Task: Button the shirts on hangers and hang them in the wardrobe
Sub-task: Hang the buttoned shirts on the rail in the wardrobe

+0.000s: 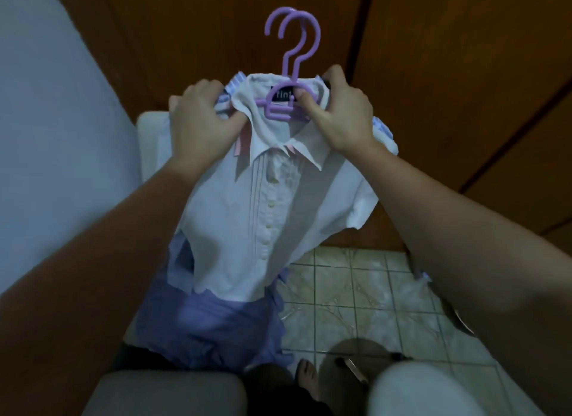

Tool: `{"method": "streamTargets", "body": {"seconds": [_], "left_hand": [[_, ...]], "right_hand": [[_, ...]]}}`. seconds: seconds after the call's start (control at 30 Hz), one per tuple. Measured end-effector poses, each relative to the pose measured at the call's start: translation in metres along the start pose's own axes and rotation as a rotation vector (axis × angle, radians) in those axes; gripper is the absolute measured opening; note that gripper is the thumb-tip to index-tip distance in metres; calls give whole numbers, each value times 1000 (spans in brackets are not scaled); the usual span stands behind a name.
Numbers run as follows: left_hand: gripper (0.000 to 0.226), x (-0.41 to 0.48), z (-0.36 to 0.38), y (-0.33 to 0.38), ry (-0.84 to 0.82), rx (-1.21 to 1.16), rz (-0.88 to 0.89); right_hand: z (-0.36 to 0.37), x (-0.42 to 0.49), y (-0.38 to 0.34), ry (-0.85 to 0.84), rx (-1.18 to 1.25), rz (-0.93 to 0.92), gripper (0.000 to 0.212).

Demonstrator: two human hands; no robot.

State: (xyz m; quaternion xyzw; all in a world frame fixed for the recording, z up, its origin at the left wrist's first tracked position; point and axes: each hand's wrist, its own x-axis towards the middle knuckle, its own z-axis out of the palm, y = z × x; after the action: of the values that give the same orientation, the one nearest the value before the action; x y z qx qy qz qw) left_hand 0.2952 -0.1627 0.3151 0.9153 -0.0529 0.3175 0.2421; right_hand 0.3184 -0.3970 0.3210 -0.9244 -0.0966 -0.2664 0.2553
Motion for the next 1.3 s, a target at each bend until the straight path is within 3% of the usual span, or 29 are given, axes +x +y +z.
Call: {"method": "streamTargets", "body": {"seconds": [0.5, 0.6, 0.77, 0.93, 1.13, 1.3], "left_hand": [[49, 21, 69, 72, -36, -39, -74], [44, 27, 65, 77, -12, -45, -90], [40, 46, 52, 79, 44, -42, -136], [36, 60, 39, 75, 106, -12, -167], [37, 72, 36, 66, 131, -29, -200], [35, 81, 40, 59, 137, -8, -213]], "right_hand": [[-70, -4, 101, -321, 62, 72, 61], [-87, 8, 111, -262, 21, 51, 62], [-123, 50, 114, -104, -269, -87, 45], [-127, 87, 114, -234, -765, -169, 49], [-115, 95, 121, -424, -949, -33, 58], [-109, 102, 128, -396, -1033, -3, 67]]}}
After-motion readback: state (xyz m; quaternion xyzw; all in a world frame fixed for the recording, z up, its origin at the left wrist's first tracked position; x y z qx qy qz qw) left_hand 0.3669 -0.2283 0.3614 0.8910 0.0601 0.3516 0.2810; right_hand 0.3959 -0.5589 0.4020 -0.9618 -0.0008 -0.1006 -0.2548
